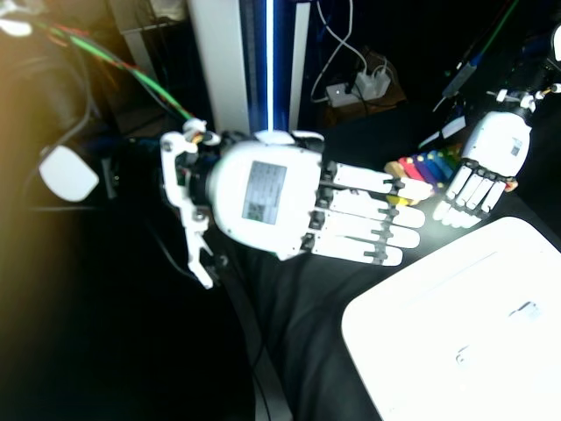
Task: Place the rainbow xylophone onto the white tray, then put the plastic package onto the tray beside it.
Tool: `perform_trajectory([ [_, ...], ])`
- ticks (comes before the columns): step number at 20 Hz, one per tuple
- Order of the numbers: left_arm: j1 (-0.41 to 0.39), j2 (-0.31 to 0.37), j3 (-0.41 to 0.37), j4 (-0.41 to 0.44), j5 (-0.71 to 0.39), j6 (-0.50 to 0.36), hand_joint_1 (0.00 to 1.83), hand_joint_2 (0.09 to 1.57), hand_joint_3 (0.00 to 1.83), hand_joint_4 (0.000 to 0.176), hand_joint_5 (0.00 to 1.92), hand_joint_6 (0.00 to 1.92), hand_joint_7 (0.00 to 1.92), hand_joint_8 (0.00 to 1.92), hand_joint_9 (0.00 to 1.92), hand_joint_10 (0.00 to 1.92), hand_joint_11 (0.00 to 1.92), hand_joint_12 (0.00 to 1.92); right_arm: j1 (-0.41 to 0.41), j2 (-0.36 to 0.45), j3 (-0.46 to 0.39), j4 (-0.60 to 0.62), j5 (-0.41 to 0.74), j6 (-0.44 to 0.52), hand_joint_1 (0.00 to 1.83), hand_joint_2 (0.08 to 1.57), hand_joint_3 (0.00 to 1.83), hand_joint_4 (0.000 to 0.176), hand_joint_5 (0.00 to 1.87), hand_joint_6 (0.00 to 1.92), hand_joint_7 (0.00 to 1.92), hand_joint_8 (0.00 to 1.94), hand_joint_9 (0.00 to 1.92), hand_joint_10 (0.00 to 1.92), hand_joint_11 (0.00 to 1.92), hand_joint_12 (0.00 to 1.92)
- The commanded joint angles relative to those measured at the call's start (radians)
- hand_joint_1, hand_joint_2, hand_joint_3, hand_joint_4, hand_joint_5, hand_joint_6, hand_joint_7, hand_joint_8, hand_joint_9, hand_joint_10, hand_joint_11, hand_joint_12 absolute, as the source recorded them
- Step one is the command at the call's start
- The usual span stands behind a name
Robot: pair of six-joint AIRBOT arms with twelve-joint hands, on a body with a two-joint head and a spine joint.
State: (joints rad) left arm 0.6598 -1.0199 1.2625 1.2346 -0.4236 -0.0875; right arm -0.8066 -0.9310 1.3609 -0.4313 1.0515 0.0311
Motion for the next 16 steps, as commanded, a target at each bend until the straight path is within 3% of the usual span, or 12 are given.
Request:
perform_trajectory([
  [1,0.004,-0.009,0.002,-0.008,-0.024,-0.005,1.39,0.97,0.00,0.022,0.26,0.00,0.41,0.00,0.45,0.01,0.10,0.84,0.016,0.000,0.000,0.061,0.110,0.010,0.81,0.79,0.00,0.011,0.23,0.00,0.21,0.00,0.19,0.00,0.02,0.58],
  [3,0.004,-0.010,0.003,-0.010,-0.024,-0.005,1.42,0.98,0.00,0.009,0.35,0.01,0.49,0.01,0.52,0.01,0.21,0.76,0.016,0.000,-0.001,0.061,0.110,0.010,0.83,0.80,0.00,0.003,0.24,0.00,0.22,0.00,0.19,0.00,0.04,0.54],
  [4,0.004,-0.010,0.003,-0.011,-0.024,-0.005,1.41,0.99,0.00,0.000,0.41,0.01,0.53,0.01,0.57,0.01,0.26,0.75,0.016,-0.001,-0.001,0.061,0.110,0.010,0.84,0.81,0.00,0.007,0.22,0.00,0.20,0.00,0.17,0.00,0.06,0.48],
  [8,0.004,-0.010,0.006,-0.021,-0.027,-0.005,1.35,1.03,0.00,0.000,0.55,0.01,0.65,0.01,0.68,0.01,0.37,0.69,0.016,-0.002,-0.001,0.061,0.110,0.010,0.88,0.82,0.00,0.000,0.25,0.01,0.23,0.01,0.20,0.01,0.10,0.47],
  [14,0.002,-0.009,0.017,-0.052,-0.045,-0.004,1.25,1.07,0.00,0.000,0.59,0.00,0.67,0.00,0.68,0.00,0.35,0.72,0.016,-0.002,0.000,0.060,0.110,0.009,0.84,0.83,0.00,0.000,0.26,0.01,0.27,0.01,0.22,0.01,0.12,0.47],
  [16,0.000,-0.009,0.024,-0.075,-0.058,-0.002,1.22,1.07,0.00,0.000,0.59,0.00,0.67,0.00,0.68,0.00,0.26,0.83,0.016,-0.003,0.001,0.060,0.110,0.009,0.83,0.83,0.00,0.000,0.26,0.01,0.27,0.01,0.23,0.01,0.12,0.47],
])
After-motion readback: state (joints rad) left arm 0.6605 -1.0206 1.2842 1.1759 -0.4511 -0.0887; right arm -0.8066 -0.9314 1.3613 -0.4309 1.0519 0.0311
